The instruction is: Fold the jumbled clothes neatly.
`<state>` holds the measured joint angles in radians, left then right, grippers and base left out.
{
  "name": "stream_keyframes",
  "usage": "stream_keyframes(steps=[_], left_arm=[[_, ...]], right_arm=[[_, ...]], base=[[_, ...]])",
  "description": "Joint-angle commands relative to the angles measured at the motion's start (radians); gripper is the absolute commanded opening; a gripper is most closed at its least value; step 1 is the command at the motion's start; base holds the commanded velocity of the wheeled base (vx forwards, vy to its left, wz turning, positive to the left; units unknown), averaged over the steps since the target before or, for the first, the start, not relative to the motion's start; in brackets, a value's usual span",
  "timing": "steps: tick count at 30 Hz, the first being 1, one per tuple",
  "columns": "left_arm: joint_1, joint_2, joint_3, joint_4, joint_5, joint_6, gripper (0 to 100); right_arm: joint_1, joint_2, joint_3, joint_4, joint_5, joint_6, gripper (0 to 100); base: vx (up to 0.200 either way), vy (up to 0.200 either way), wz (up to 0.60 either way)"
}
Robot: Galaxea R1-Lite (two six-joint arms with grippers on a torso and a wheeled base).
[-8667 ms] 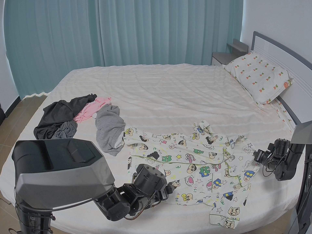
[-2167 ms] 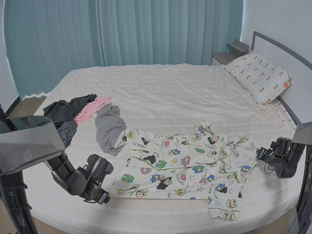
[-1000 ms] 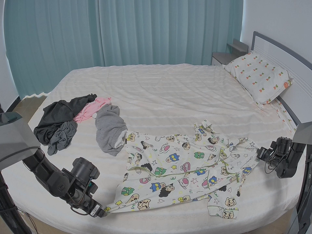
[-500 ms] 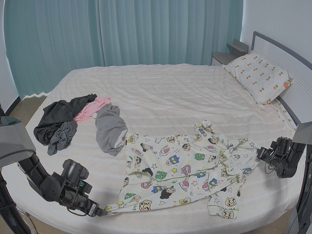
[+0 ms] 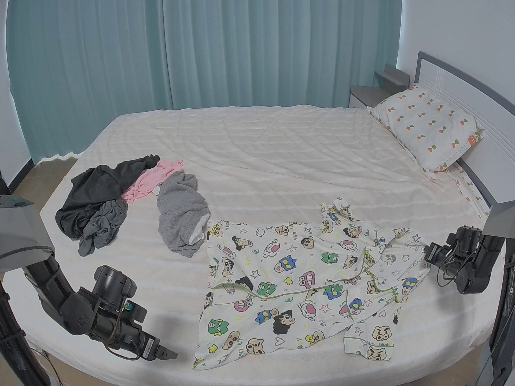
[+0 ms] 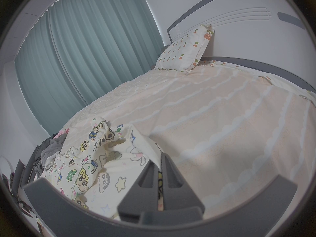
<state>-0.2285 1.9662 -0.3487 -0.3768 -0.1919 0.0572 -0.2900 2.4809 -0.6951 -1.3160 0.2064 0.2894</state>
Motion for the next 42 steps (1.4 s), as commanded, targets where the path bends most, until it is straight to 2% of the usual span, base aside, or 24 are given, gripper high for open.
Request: stream_keyframes(steps=[1, 5, 6, 7, 12, 16, 19, 23, 24, 25, 28, 31, 32, 35, 42], left_arm=[[0.051, -0.015, 0.005, -0.001, -0.032, 0.0, 100], [0.087, -0.05, 0.014, -0.01, -0.123, -0.03, 100], [0.089, -0.073, 0.02, -0.014, -0.158, -0.063, 100], [0.089, -0.079, 0.02, -0.016, -0.164, -0.074, 100], [0.035, -0.236, 0.048, -0.05, -0.222, -0.321, 100], [-0.002, -0.331, 0.065, -0.065, -0.264, -0.447, 100], [-0.057, -0.372, 0.086, -0.071, -0.265, -0.536, 100], [-0.078, -0.386, 0.093, -0.099, -0.265, -0.628, 100], [-0.081, -0.383, 0.094, -0.12, -0.265, -0.655, 100], [-0.081, -0.382, 0.094, -0.132, -0.265, -0.662, 100], [-0.084, -0.372, 0.111, -0.159, -0.265, -0.663, 100], [-0.084, -0.365, 0.117, -0.177, -0.265, -0.665, 100], [-0.086, -0.362, 0.126, -0.188, -0.265, -0.666, 100], [-0.086, -0.362, 0.128, -0.192, -0.265, -0.668, 100], [-0.086, -0.349, 0.134, -0.194, -0.265, -0.669, 100]], right_arm=[[0.0, 0.003, 0.0, 0.0, 0.001, -0.001, 0], [0.0, 0.004, 0.008, -0.002, 0.002, -0.006, 0], [0.0, 0.003, 0.008, -0.002, 0.001, -0.006, 0], [0.0, 0.001, 0.009, -0.005, 0.001, -0.006, 100], [0.002, -0.068, 0.046, 0.007, 0.005, -0.007, 100], [0.006, -0.114, 0.054, 0.037, -0.013, -0.009, 100], [0.0, -0.215, 0.137, 0.08, -0.013, -0.009, 100], [0.011, -0.324, 0.319, 0.078, 0.053, -0.004, 100], [0.023, -0.353, 0.422, 0.073, 0.128, -0.013, 100], [0.037, -0.362, 0.479, 0.061, 0.174, -0.026, 100], [0.061, -0.341, 0.6, -0.014, 0.235, -0.079, 100], [0.086, -0.275, 0.646, -0.068, 0.235, -0.114, 100], [0.109, -0.189, 0.686, -0.152, 0.231, -0.148, 100], [0.14, -0.086, 0.694, -0.232, 0.219, -0.165, 100], [0.249, -0.039, 0.694, -0.243, 0.209, -0.162, 100]], base=[[0.0, 0.0, 0.0], [0.0, 0.0, 0.0], [0.0, 0.0, 0.0], [0.0, 0.0, 0.0], [0.0, 0.0, 0.0], [0.0, 0.0, 0.0], [0.0, 0.0, 0.0], [0.0, 0.0, 0.0], [0.0, 0.0, 0.0], [0.0, 0.0, 0.0], [0.0, 0.0, 0.0], [-0.133, 0.0, 0.0], [-0.2, 0.0, 0.0], [-0.2, 0.0, 0.0], [-0.2, 0.0, 0.0]])
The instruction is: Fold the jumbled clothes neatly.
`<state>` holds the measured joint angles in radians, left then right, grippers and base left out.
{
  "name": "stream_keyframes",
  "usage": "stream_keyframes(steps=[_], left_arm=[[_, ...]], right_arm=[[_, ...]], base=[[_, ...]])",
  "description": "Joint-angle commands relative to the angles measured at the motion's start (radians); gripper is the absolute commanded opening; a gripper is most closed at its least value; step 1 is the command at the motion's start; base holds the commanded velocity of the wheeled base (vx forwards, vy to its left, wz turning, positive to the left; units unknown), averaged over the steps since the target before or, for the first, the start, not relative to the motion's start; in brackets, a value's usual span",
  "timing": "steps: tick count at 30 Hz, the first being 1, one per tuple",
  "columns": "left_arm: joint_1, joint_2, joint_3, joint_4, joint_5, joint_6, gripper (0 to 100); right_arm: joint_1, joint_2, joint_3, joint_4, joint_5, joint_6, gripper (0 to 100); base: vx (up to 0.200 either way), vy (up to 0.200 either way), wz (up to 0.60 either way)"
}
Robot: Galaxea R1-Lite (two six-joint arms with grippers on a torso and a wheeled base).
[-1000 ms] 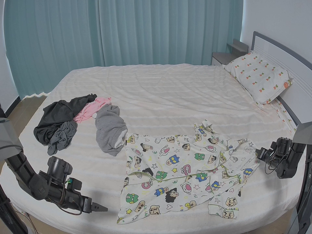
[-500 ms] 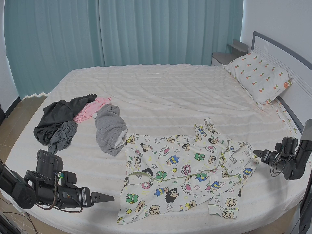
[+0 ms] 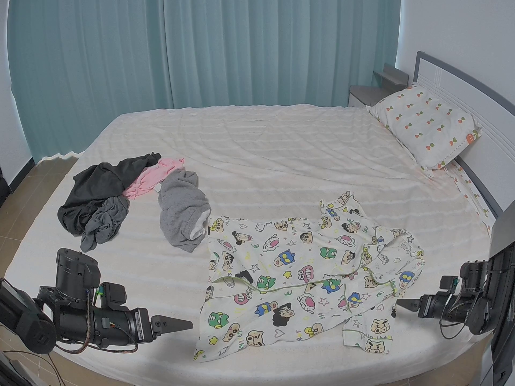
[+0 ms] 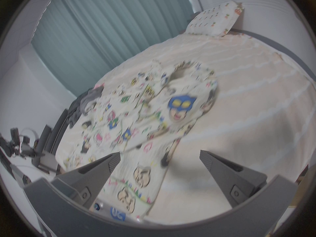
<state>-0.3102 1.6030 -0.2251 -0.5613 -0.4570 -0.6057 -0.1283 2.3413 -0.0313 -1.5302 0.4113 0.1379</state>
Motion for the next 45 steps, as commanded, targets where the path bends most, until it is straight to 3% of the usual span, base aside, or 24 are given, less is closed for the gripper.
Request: stream_keyframes(steps=[1, 7, 13, 17, 27, 28, 41, 44, 45], left_arm=[[-0.004, 0.017, 0.009, -0.011, 0.0, -0.006, 100], [-0.006, 0.018, 0.01, -0.011, 0.0, -0.006, 100], [-0.004, 0.018, 0.009, -0.011, 0.0, -0.006, 100], [-0.004, 0.018, 0.009, -0.011, 0.0, -0.006, 100], [0.0, 0.094, 0.01, -0.088, 0.014, -0.006, 100], [0.0, 0.104, 0.012, -0.098, 0.018, -0.006, 100], [-0.006, 0.129, 0.012, -0.109, 0.031, -0.022, 100], [-0.017, 0.13, 0.012, -0.109, 0.032, -0.022, 100], [-0.02, 0.138, 0.007, -0.109, 0.044, -0.025, 100]], right_arm=[[0.107, 0.107, 0.03, -0.03, 0.003, -0.011, 100], [0.138, 0.125, -0.009, -0.03, 0.001, 0.003, 100], [0.196, 0.127, -0.05, -0.03, -0.005, 0.074, 100], [0.228, 0.144, -0.114, -0.03, -0.06, 0.135, 100], [0.246, 0.164, -0.194, -0.001, -0.081, 0.149, 100], [0.249, 0.162, -0.203, 0.021, -0.081, 0.149, 0], [0.246, 0.125, -0.128, 0.045, -0.118, 0.147, 0], [0.213, 0.092, -0.084, 0.036, -0.112, 0.144, 0], [0.176, 0.07, -0.048, 0.035, -0.078, 0.141, 0]], base=[[-0.2, 0.0, 0.0], [-0.033, 0.0, 0.0], [0.0, 0.0, 0.0], [0.0, 0.0, 0.0], [0.0, 0.0, 0.0], [0.0, 0.0, 0.0], [0.0, 0.0, 0.0], [0.0, 0.0, 0.0], [0.0, 0.0, 0.0]])
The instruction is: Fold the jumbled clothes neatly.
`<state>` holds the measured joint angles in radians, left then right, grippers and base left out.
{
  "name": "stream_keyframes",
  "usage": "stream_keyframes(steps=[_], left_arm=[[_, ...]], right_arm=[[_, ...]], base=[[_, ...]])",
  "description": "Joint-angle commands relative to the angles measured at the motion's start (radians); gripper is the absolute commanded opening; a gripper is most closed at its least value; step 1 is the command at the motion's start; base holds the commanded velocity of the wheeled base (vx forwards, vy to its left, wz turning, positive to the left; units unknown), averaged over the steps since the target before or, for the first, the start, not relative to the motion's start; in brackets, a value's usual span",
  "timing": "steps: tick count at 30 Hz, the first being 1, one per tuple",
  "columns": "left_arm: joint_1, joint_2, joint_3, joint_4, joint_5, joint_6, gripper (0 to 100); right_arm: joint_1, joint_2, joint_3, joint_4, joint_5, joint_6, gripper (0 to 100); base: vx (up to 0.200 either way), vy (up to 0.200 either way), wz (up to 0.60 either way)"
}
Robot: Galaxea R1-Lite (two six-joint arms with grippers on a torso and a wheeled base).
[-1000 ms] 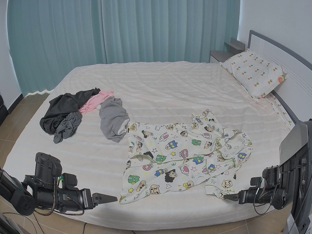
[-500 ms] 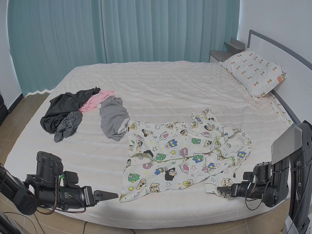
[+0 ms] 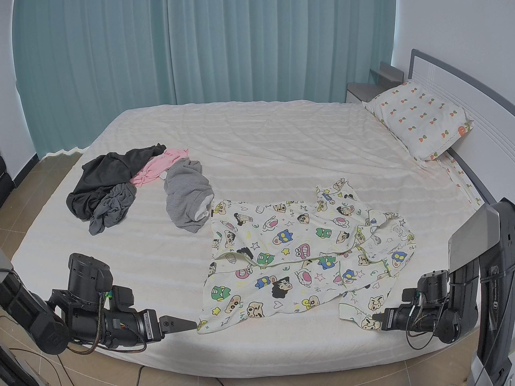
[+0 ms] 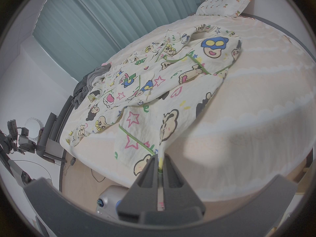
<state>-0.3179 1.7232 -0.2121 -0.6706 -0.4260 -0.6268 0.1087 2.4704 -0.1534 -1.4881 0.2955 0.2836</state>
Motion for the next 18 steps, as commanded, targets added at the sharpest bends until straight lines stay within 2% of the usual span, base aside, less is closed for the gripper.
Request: stream_keyframes(steps=[1, 4, 6, 9, 11, 12, 14, 15, 18], left_arm=[[-0.012, 0.021, -0.009, 0.0, 0.019, -0.004, 100], [-0.012, 0.044, -0.018, -0.001, 0.052, -0.005, 100], [-0.012, 0.062, -0.032, -0.001, 0.081, -0.014, 100], [-0.013, 0.068, -0.056, -0.003, 0.088, -0.057, 100], [-0.013, 0.07, -0.062, -0.003, 0.088, -0.068, 100], [-0.015, 0.082, -0.09, -0.001, 0.092, -0.103, 100], [-0.015, 0.096, -0.104, -0.001, 0.101, -0.113, 100], [-0.017, 0.116, -0.122, -0.001, 0.133, -0.114, 100], [-0.017, 0.141, -0.156, -0.003, 0.179, -0.117, 100]], right_arm=[[-0.072, -0.062, 0.083, -0.008, 0.05, -0.006, 0], [-0.135, -0.068, 0.123, -0.012, 0.094, -0.032, 0], [-0.202, -0.059, 0.153, -0.015, 0.132, -0.113, 0], [-0.273, -0.056, 0.153, 0.019, 0.154, -0.185, 0], [-0.284, -0.057, 0.153, 0.028, 0.155, -0.196, 0], [-0.311, -0.064, 0.153, 0.066, 0.18, -0.235, 0], [-0.325, -0.07, 0.153, 0.095, 0.197, -0.261, 0], [-0.339, -0.093, 0.153, 0.152, 0.209, -0.299, 0], [-0.354, -0.137, 0.153, 0.241, 0.212, -0.339, 0]], base=[[0.0, 0.0, 0.0], [0.0, 0.0, 0.0], [0.0, 0.0, 0.0], [0.0, 0.0, 0.0], [0.0, 0.0, 0.0], [0.0, 0.0, 0.0], [0.0, 0.0, 0.0], [0.0, 0.0, 0.0], [0.0, 0.0, 0.0]])
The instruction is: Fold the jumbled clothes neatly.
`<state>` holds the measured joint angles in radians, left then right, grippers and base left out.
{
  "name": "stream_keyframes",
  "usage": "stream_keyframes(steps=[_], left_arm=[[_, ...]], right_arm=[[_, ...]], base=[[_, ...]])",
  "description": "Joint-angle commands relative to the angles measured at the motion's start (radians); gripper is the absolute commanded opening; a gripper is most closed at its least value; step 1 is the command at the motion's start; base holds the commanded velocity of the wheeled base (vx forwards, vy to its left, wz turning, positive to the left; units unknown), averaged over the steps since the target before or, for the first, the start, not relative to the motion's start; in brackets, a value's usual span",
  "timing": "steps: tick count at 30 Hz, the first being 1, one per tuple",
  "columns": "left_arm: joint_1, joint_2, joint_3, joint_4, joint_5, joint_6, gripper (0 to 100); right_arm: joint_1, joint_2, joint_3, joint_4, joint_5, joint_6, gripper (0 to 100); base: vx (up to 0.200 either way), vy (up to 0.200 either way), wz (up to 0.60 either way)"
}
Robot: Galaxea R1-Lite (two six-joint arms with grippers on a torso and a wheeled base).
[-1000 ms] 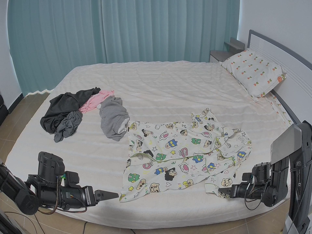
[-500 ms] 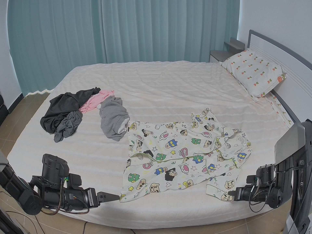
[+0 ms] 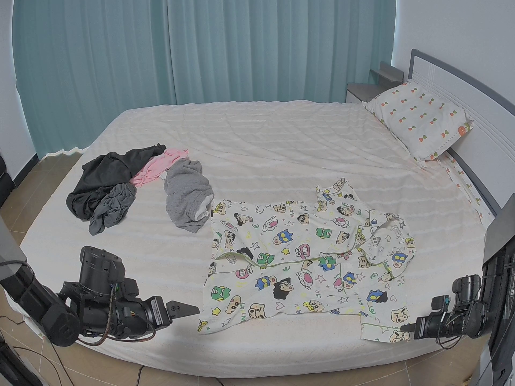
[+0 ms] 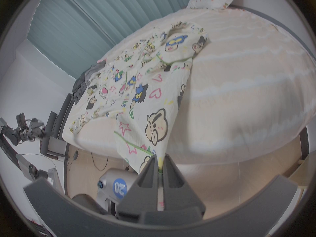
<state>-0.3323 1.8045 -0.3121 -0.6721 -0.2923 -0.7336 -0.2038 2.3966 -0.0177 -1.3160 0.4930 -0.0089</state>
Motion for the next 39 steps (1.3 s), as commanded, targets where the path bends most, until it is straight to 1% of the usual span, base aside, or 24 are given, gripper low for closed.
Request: stream_keyframes(steps=[1, 6, 13, 17, 19, 21, 25, 32, 39], left_arm=[[-0.002, 0.065, -0.064, 0.0, 0.055, -0.01, 100], [-0.002, 0.096, -0.108, 0.0, 0.085, -0.01, 100], [-0.008, 0.17, -0.17, 0.002, 0.124, -0.009, 100], [-0.043, 0.248, -0.223, 0.002, 0.196, -0.009, 100], [-0.05, 0.262, -0.234, 0.0, 0.208, -0.009, 100], [-0.079, 0.312, -0.277, 0.0, 0.257, -0.012, 100], [-0.1, 0.36, -0.34, 0.003, 0.303, -0.021, 100], [-0.106, 0.458, -0.464, 0.011, 0.355, -0.015, 100], [-0.105, 0.544, -0.548, 0.039, 0.394, 0.039, 100]], right_arm=[[-0.048, -0.076, 0.018, 0.089, 0.013, -0.054, 0], [-0.069, -0.112, 0.018, 0.176, 0.012, -0.092, 0], [-0.108, -0.111, 0.018, 0.221, 0.007, -0.125, 0], [-0.135, -0.116, 0.018, 0.245, -0.002, -0.158, 0], [-0.137, -0.116, 0.018, 0.247, -0.007, -0.158, 0], [-0.14, -0.116, 0.018, 0.256, -0.047, -0.167, 0], [-0.152, -0.116, 0.018, 0.274, -0.068, -0.187, 0], [-0.158, -0.131, 0.018, 0.285, -0.07, -0.189, 0], [-0.163, -0.129, 0.018, 0.304, -0.068, -0.189, 0]], base=[[0.0, 0.0, 0.0], [0.0, 0.0, 0.0], [0.0, 0.0, 0.0], [0.0, 0.0, 0.0], [0.0, 0.0, 0.0], [0.0, 0.0, 0.0], [0.0, 0.0, 0.0], [0.0, 0.0, 0.0], [0.0, 0.0, 0.0]])
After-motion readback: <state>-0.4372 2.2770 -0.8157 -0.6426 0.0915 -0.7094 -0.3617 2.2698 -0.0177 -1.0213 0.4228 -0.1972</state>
